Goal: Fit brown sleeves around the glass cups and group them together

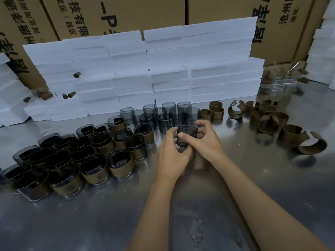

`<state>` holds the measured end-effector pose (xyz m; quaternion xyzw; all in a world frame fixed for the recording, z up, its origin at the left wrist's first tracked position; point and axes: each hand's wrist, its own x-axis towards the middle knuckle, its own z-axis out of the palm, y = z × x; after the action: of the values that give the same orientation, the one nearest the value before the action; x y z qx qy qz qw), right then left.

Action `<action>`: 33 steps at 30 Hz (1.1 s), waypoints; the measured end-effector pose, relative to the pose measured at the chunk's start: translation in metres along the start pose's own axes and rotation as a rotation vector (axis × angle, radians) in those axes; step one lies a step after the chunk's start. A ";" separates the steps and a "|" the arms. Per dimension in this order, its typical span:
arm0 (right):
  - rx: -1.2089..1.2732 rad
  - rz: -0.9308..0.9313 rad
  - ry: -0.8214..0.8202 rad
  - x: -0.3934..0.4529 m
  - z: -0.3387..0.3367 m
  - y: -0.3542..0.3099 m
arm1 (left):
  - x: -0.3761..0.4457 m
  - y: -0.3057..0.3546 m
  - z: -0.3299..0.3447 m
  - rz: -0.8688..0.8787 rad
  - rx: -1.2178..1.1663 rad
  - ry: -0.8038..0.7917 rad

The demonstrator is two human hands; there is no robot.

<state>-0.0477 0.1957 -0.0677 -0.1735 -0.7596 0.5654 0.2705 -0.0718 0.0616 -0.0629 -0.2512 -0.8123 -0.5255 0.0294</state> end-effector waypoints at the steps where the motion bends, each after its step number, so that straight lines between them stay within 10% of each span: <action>1: 0.022 0.013 0.003 -0.003 0.000 -0.001 | 0.000 0.000 0.002 -0.001 -0.034 0.008; 23: 0.187 0.214 -0.243 -0.008 -0.017 -0.020 | 0.002 0.015 -0.003 -0.363 -0.916 -0.177; 33: 0.060 0.099 -0.072 -0.018 -0.004 -0.014 | 0.002 0.012 0.006 -0.280 -0.789 -0.041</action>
<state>-0.0305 0.1837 -0.0576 -0.1823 -0.7421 0.6064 0.2200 -0.0675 0.0714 -0.0551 -0.1407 -0.5756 -0.7901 -0.1571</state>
